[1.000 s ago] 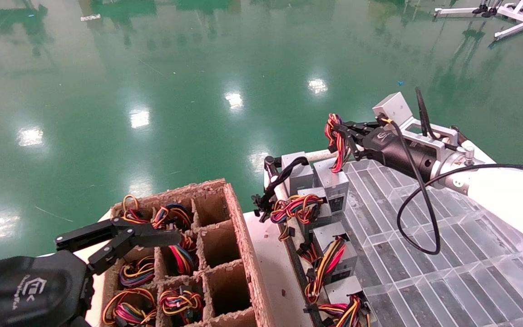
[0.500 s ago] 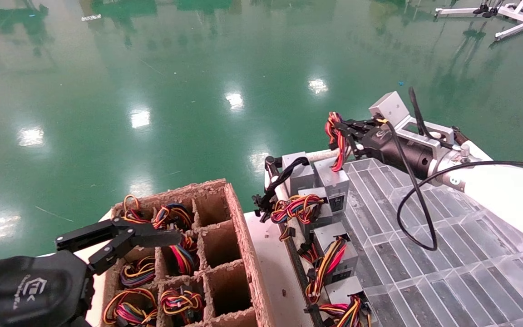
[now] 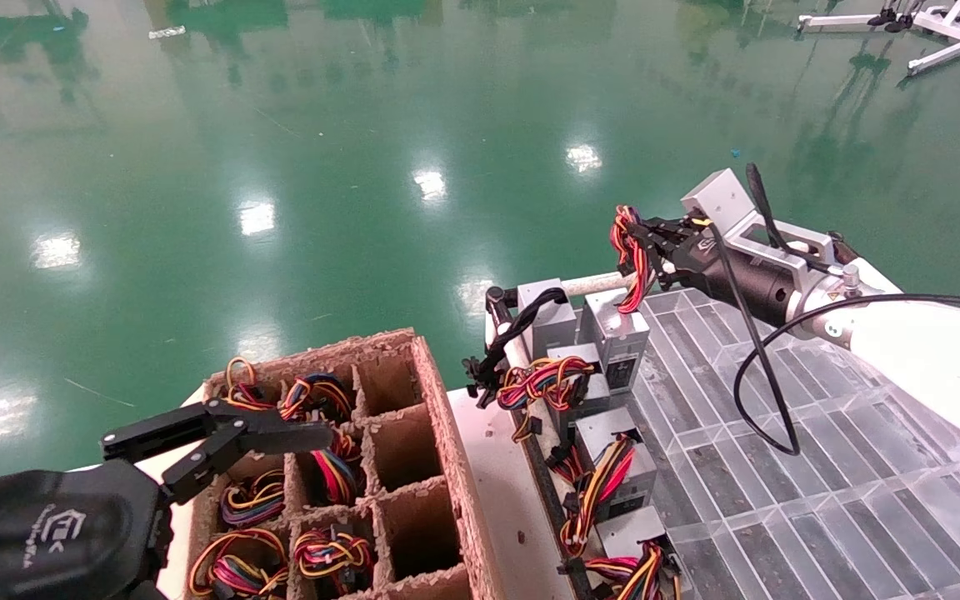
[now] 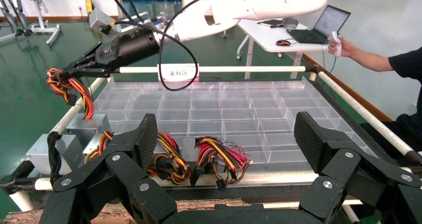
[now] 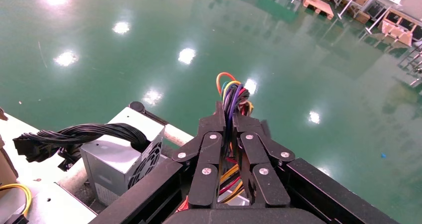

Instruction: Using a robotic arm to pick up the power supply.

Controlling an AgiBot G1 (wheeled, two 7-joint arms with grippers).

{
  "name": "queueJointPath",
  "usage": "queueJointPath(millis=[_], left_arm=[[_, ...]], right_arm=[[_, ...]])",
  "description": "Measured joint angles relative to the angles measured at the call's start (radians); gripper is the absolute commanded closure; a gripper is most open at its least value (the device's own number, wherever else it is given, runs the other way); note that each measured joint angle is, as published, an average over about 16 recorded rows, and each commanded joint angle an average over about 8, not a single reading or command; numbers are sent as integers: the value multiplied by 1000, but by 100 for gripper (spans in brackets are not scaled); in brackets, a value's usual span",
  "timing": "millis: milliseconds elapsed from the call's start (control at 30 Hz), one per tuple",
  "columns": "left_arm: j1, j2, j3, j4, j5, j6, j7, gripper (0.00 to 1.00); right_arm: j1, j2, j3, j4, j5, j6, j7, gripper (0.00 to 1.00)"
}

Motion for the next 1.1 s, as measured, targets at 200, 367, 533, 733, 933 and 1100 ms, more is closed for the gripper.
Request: queueJointPath(millis=[200,367,533,733,933,1100], left_arm=[[0,0,0,0,0,0,0,0],[0,0,0,0,0,0,0,0],[0,0,0,0,0,0,0,0],[0,0,0,1,0,0,0,0],[0,0,1,1,0,0,0,0],[0,0,1,1,0,0,0,0]], right_arm=[[0,1,0,0,0,-4,4,0],[8,7,1,3,0,-17,17,0],[24,25,1,11,1,-54,60,0],[41,62,12,41,-6,-121,138,0],[23,107,60,112,-33,-189,220,0],[-21,145,130,202,-71,-232,272,0]])
